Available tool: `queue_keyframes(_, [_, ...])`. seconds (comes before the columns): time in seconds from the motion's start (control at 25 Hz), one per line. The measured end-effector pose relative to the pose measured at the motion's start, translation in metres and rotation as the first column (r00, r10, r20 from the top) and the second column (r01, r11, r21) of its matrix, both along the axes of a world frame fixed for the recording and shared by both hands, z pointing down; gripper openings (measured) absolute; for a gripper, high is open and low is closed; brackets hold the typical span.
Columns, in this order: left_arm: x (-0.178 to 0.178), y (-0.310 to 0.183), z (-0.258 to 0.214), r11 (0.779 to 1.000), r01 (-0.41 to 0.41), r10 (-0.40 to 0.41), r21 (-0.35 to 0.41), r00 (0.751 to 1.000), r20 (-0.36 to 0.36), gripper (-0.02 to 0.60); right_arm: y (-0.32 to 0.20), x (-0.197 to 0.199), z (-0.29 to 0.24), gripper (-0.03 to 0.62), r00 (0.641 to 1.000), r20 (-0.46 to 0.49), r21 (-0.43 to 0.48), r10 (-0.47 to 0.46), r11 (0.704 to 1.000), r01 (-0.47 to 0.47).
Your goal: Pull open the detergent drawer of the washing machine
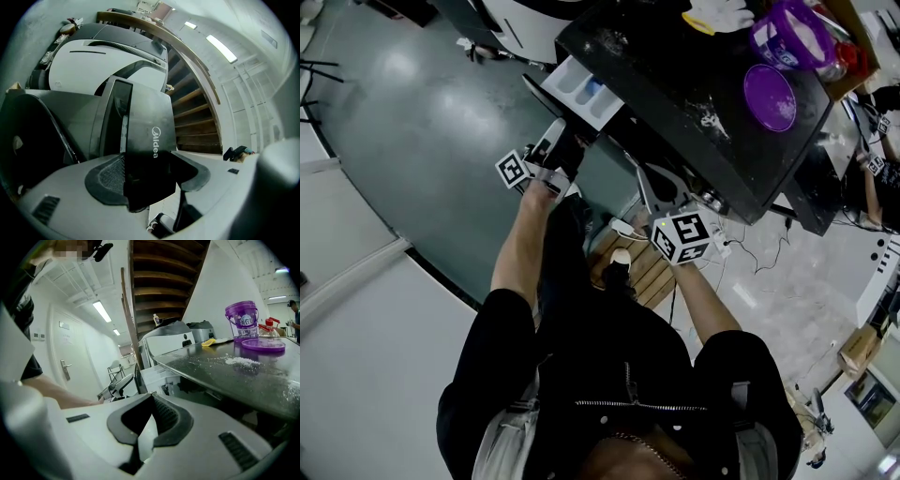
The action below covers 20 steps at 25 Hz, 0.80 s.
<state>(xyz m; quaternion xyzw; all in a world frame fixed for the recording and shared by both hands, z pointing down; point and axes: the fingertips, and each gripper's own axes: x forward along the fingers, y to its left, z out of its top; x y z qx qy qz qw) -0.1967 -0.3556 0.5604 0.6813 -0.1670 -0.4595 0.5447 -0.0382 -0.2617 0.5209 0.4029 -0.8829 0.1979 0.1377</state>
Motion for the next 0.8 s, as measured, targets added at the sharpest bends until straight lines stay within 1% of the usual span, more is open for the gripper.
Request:
queue_keyframes(0.28, [-0.012, 0.016, 0.001, 1.0, 0.006, -0.006, 0.01, 1.0, -0.002, 0.284, 0.006, -0.008, -0.002, 0.006, 1.0, -0.009, 0.009, -0.017, 1.0, 0.017])
queue_keyframes(0.6, [-0.025, 0.033, 0.003, 1.0, 0.007, -0.007, 0.004, 1.0, -0.012, 0.285, 0.016, -0.01, -0.004, 0.006, 1.0, -0.015, 0.009, -0.025, 1.0, 0.025])
queue_keyframes(0.8, [-0.032, 0.04, 0.005, 1.0, 0.022, -0.022, 0.007, 1.0, -0.002, 0.288, 0.021, -0.011, -0.004, 0.006, 0.999, -0.019, 0.008, -0.039, 0.999, 0.039])
